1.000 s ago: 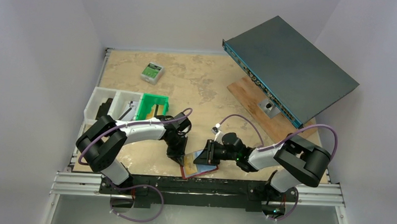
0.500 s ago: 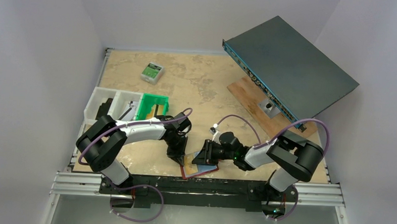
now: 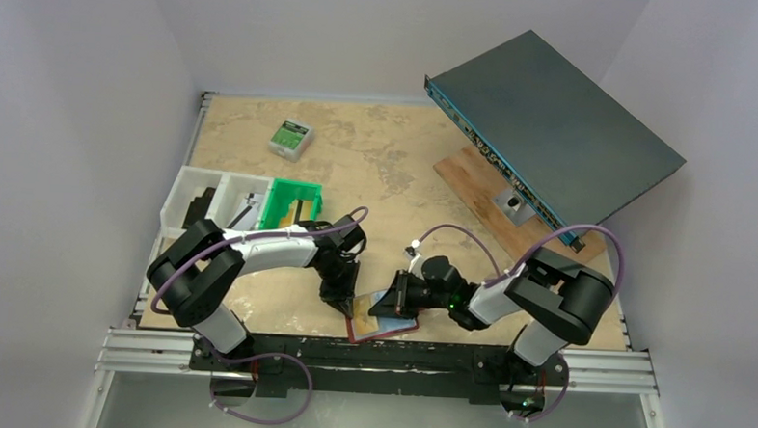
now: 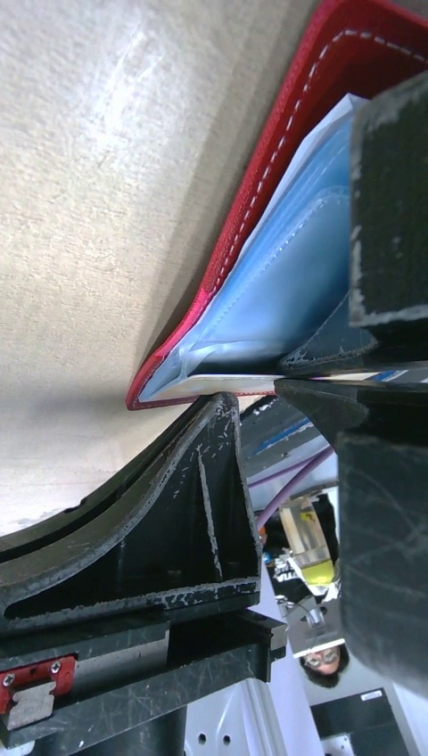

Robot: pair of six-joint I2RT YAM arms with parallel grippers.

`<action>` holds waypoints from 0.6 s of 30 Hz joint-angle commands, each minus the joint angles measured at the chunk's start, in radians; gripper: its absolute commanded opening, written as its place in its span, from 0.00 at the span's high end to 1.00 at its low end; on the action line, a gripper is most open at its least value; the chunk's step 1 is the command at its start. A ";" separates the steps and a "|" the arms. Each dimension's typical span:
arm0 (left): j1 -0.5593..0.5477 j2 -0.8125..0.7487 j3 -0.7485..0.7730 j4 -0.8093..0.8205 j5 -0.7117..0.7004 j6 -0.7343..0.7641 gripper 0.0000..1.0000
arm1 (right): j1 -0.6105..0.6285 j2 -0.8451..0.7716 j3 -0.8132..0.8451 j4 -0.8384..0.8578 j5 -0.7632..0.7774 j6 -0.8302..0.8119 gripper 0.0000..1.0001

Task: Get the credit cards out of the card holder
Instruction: Remove the credit card from the card holder.

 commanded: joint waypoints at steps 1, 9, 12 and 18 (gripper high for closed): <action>-0.016 0.084 -0.066 0.068 -0.200 0.023 1.00 | 0.006 -0.042 -0.038 0.010 0.046 0.020 1.00; -0.014 0.091 -0.075 0.067 -0.211 0.021 1.00 | 0.001 -0.060 -0.063 0.025 0.056 0.028 0.88; -0.014 0.089 -0.075 0.069 -0.211 0.021 1.00 | 0.001 -0.055 -0.067 0.043 0.052 0.036 0.87; -0.014 0.093 -0.076 0.064 -0.218 0.017 1.00 | -0.003 -0.046 -0.090 0.085 0.052 0.060 0.86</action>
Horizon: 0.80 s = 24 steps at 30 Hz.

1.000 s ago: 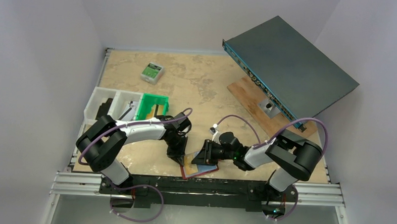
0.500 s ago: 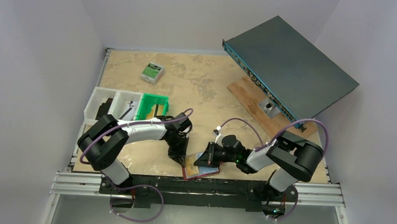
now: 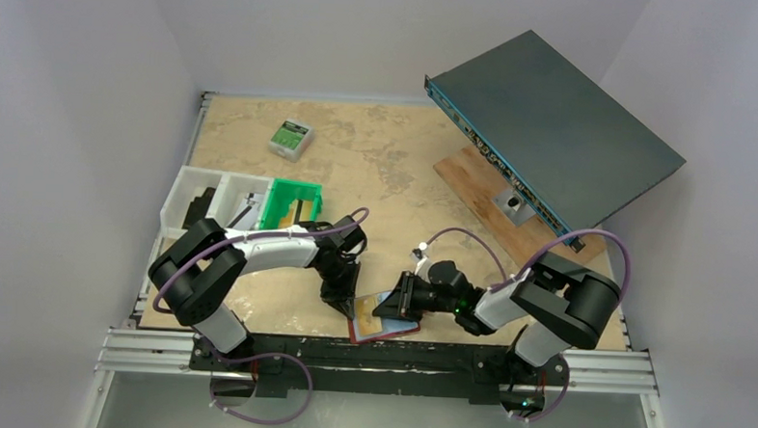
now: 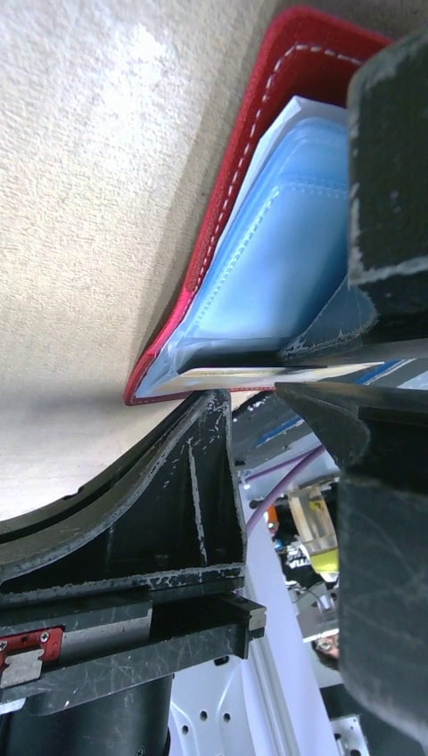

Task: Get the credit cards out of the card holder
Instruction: Remove the credit card from the card holder.

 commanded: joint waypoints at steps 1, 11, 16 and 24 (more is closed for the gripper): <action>-0.012 0.082 -0.071 0.047 -0.237 0.020 1.00 | -0.008 0.000 -0.033 0.047 0.011 0.021 0.86; -0.012 0.086 -0.069 0.043 -0.242 0.021 1.00 | -0.031 -0.005 -0.060 0.075 0.006 0.030 0.91; -0.012 0.088 -0.069 0.040 -0.246 0.021 1.00 | -0.040 -0.021 -0.068 0.058 0.009 0.028 1.00; -0.012 0.090 -0.063 0.043 -0.241 0.023 1.00 | -0.046 0.022 -0.014 0.042 -0.029 -0.023 0.75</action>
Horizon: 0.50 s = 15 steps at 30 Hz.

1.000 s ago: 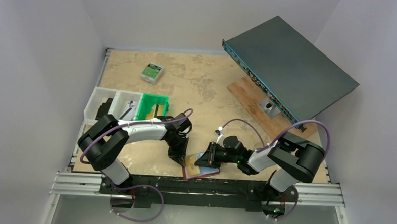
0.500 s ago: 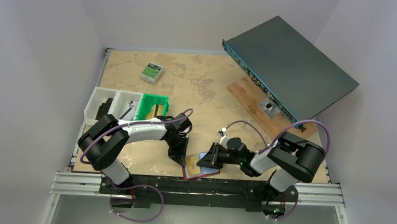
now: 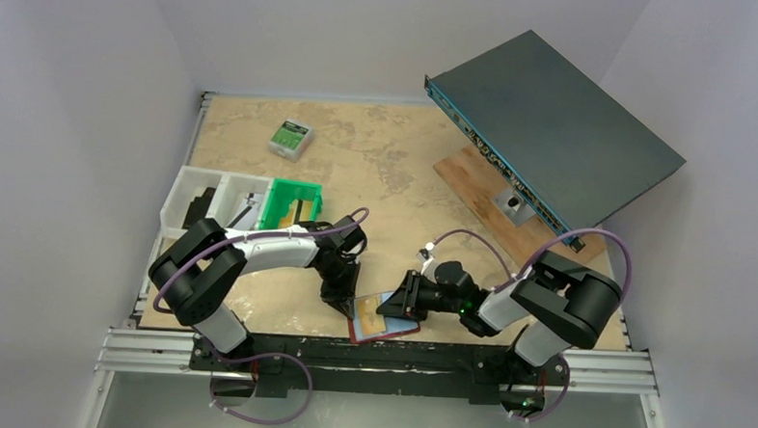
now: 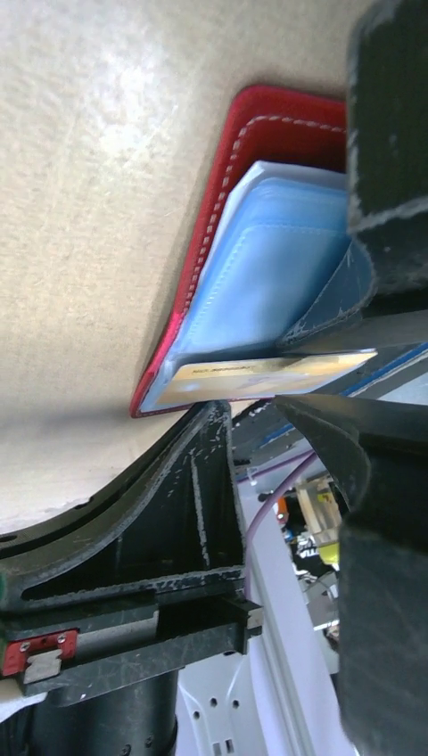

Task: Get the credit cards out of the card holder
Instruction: Remove the credit card from the card holder.

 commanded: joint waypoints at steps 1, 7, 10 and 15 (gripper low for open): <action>-0.012 0.085 -0.062 0.044 -0.241 0.024 1.00 | -0.004 0.049 0.050 0.001 -0.035 -0.047 0.73; -0.012 0.084 -0.057 0.042 -0.238 0.026 1.00 | -0.004 0.155 0.063 0.101 -0.077 -0.025 0.75; -0.012 0.087 -0.053 0.039 -0.235 0.027 1.00 | -0.006 0.176 0.052 0.139 -0.090 -0.004 0.85; -0.012 0.091 -0.051 0.034 -0.243 0.028 1.00 | -0.005 0.144 0.020 0.133 -0.052 0.012 1.00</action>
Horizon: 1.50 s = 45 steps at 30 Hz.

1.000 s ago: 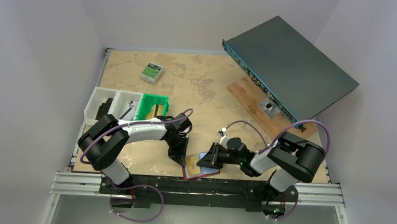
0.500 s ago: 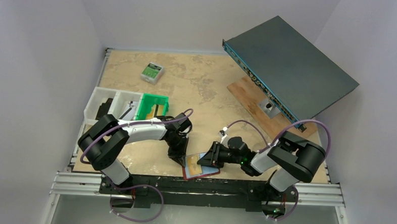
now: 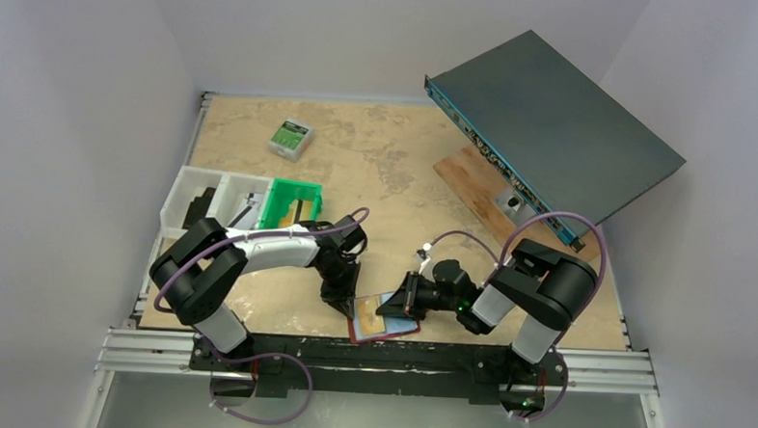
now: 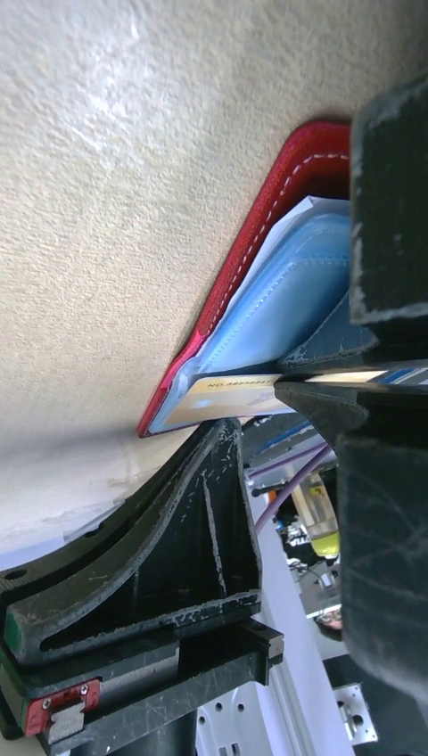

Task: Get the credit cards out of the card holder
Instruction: Remove the credit card from the card holder.

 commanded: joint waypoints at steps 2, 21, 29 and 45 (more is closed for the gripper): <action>-0.012 0.090 -0.058 0.039 -0.246 0.026 1.00 | 0.017 -0.038 -0.025 -0.005 0.043 0.008 1.00; -0.012 0.077 -0.063 0.042 -0.250 0.021 1.00 | -0.009 -0.461 0.054 -0.615 0.210 -0.166 1.00; -0.012 0.062 -0.034 0.041 -0.239 0.013 1.00 | -0.012 -0.529 0.102 -0.727 0.221 -0.194 1.00; -0.012 -0.022 0.092 -0.027 -0.212 0.022 1.00 | -0.023 -0.630 0.154 -0.857 0.244 -0.205 1.00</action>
